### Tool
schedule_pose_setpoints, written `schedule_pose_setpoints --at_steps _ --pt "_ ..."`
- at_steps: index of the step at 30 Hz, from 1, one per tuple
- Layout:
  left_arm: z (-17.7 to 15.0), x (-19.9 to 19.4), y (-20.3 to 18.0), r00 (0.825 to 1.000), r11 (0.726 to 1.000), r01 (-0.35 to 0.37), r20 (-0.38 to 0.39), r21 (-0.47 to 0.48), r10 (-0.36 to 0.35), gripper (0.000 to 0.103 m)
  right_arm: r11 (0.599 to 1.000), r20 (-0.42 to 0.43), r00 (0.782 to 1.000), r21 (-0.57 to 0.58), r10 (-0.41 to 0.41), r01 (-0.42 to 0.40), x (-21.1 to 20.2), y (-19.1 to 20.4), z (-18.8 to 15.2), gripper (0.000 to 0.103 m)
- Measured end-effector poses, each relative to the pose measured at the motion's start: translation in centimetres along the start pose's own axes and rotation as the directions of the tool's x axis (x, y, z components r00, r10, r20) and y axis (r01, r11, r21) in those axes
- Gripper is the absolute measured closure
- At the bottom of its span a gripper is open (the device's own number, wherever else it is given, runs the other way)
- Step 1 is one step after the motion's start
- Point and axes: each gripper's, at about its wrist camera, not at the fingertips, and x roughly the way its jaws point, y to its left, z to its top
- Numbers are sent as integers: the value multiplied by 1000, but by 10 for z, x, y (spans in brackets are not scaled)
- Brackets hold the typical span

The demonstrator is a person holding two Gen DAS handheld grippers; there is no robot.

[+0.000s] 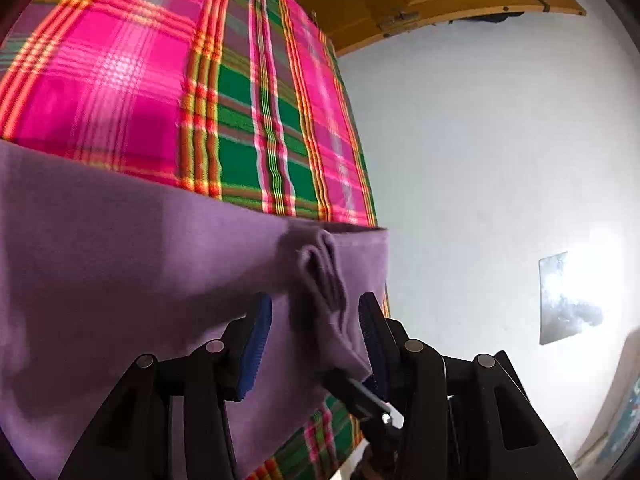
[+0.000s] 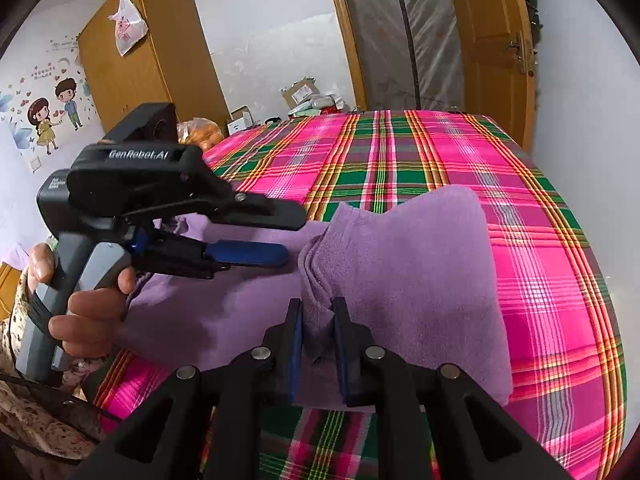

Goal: Fold clothes

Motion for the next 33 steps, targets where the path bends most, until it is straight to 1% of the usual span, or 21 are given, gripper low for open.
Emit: schedule_pose_setpoints --at_steps 3,7,10,14,16,17,18,19,21,25,27,33 --pt "0 8 -1 1000 1000 -8 -22 -9 8 57 1000 -8 1000 -6 -2 2 2 3 -2 88" --pt "1 22 -4 997 1000 -29 -69 -6 29 57 1000 -13 1000 -7 26 -26 4 9 -3 88" --pt "-1 29 -4 994 1000 5 -105 -28 -8 57 999 -14 999 -14 39 -39 4 15 -4 88" --pt "-3 31 -2 994 999 10 -112 -41 -14 58 998 -17 998 -8 55 -55 3 18 -5 88" --pt "-4 27 -1 995 1000 -3 -97 -29 0 70 998 -18 998 -6 58 -58 4 19 -5 88" --pt "-5 25 -1 996 1000 -9 -90 -23 7 73 998 -18 998 -4 58 -59 4 19 -6 88" --pt "-5 24 -1 997 1000 -16 -82 -17 14 80 998 -17 998 -1 59 -59 3 18 -6 88" --pt "-6 23 -1 997 1000 -24 -79 -9 23 89 998 -17 998 1 58 -58 4 19 -6 88" --pt "-7 22 -2 996 999 -45 -73 11 46 93 998 -18 998 5 55 -55 4 19 -5 87" --pt "-9 21 -3 997 999 -33 -75 15 34 93 999 -39 998 6 48 -48 5 19 -6 85" --pt "-10 18 -6 997 1000 -14 -72 21 15 94 999 -45 998 -5 33 -33 1 18 -7 76" --pt "-9 6 -17 997 998 61 -56 26 -60 94 1000 -3 1000 2 10 -10 -21 1 -11 60"
